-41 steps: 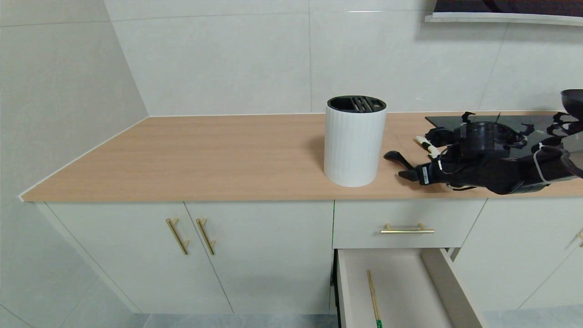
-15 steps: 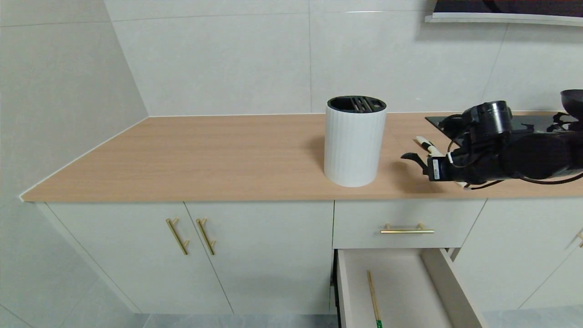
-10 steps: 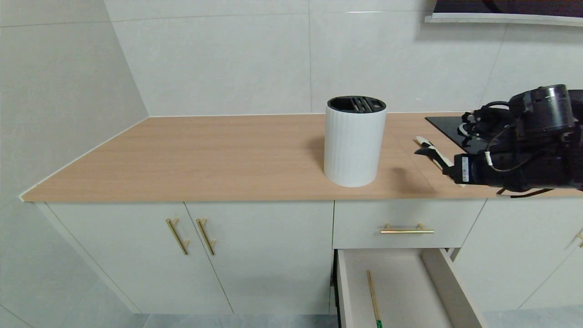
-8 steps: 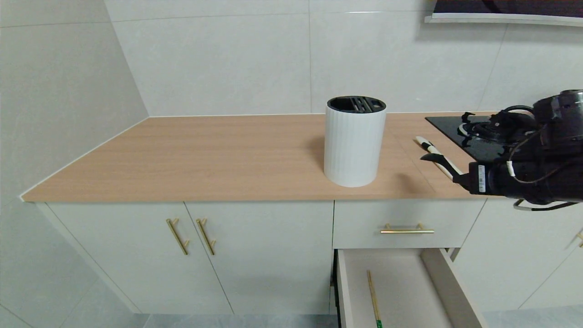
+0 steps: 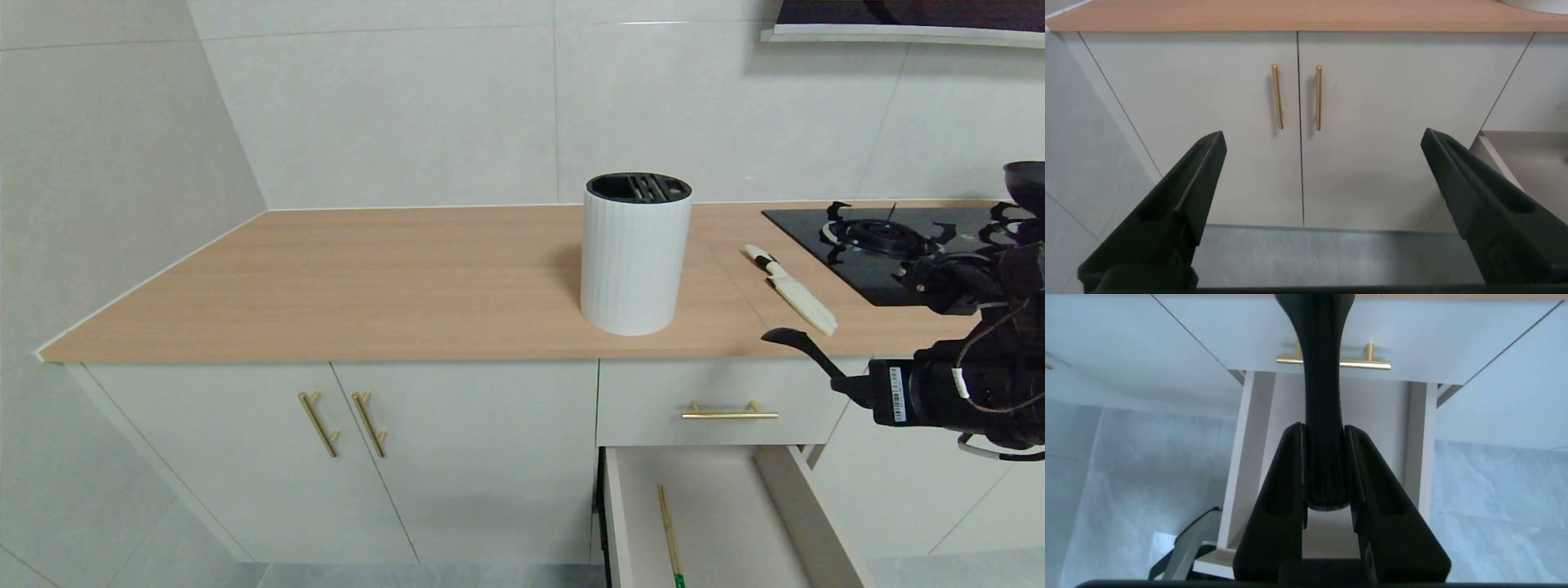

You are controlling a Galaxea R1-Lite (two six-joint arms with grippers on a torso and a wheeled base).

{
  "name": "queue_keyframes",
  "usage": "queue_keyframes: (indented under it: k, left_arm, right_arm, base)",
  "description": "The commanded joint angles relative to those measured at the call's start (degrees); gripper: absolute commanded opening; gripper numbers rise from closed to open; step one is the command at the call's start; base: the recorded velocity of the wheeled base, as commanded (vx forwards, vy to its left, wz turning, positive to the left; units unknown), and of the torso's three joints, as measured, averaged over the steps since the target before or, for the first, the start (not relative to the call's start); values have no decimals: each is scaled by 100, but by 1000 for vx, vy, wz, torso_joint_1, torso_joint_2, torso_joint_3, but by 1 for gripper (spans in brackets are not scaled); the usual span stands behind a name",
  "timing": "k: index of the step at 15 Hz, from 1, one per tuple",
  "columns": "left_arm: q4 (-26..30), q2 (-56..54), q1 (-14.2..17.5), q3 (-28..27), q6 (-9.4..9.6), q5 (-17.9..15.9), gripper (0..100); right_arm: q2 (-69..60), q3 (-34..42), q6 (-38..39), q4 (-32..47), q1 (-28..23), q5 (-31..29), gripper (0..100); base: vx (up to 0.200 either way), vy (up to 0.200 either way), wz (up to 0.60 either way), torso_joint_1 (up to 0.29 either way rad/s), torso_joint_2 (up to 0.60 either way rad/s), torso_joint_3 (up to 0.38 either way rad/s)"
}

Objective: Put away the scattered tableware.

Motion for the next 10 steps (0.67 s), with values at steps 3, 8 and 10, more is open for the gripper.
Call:
queue_keyframes:
  k: [3,8,10]
  left_arm:
    - [-2,2,-5,0,-4,2,100]
    - [6,2,4,0,-4,2,100]
    - [-2,2,4,0,5,2,100]
  right_arm:
    - [187,63,-3,-26,-5,0,0]
    - [354,63,-12,-26,-5,-8,0]
    - [337,63,-3,-26,-14,-8,0]
  base:
    - [0,0,0,0,0,0]
    - [0,0,0,-49,117,69]
    - [0,0,0,-178,437,249]
